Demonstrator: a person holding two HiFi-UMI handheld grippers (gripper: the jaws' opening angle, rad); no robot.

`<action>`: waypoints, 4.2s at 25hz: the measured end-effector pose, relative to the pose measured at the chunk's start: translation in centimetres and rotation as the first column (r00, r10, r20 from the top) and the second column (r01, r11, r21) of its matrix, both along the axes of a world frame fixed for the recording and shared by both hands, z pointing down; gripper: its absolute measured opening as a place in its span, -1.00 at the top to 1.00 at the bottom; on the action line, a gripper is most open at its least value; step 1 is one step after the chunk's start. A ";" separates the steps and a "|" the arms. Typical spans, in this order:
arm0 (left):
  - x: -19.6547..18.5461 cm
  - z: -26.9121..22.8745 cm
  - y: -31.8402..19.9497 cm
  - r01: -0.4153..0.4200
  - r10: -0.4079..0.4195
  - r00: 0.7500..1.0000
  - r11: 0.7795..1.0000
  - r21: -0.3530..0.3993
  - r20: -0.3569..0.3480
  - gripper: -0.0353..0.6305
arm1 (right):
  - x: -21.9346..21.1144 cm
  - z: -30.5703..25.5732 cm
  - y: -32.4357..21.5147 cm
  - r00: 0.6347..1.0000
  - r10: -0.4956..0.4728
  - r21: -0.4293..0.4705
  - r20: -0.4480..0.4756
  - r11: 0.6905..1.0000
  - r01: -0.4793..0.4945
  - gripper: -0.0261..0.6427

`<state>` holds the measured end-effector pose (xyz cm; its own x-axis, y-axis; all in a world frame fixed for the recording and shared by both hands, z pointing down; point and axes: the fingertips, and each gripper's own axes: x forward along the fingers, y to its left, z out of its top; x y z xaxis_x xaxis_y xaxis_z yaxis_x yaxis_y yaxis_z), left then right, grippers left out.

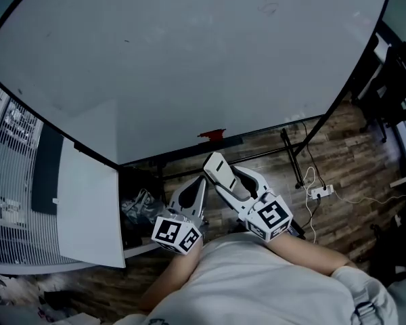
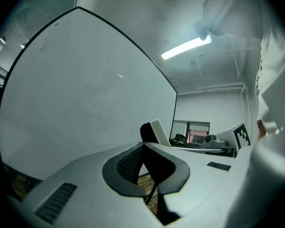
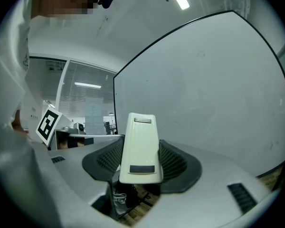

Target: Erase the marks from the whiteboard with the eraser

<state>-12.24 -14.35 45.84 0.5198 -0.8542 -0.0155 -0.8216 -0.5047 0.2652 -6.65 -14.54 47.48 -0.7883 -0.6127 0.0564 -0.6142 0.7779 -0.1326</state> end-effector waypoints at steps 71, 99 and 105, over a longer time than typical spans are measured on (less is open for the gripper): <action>7.6 -2.6 -15.9 0.012 -0.012 1.000 0.999 0.045 0.010 0.88 | 14.4 -33.5 -26.5 0.843 0.467 0.867 -0.267 0.498 -0.002 0.20; 5.8 -1.8 -15.1 0.059 -0.059 0.998 0.998 0.034 -0.004 0.88 | 3.5 -15.5 -23.6 0.776 0.330 0.792 -0.537 0.514 0.329 0.20; 5.5 -2.1 -15.3 0.058 -0.058 0.998 0.997 0.045 -0.004 0.88 | 4.2 -24.0 -23.6 0.800 0.414 0.881 -0.434 0.381 0.280 0.20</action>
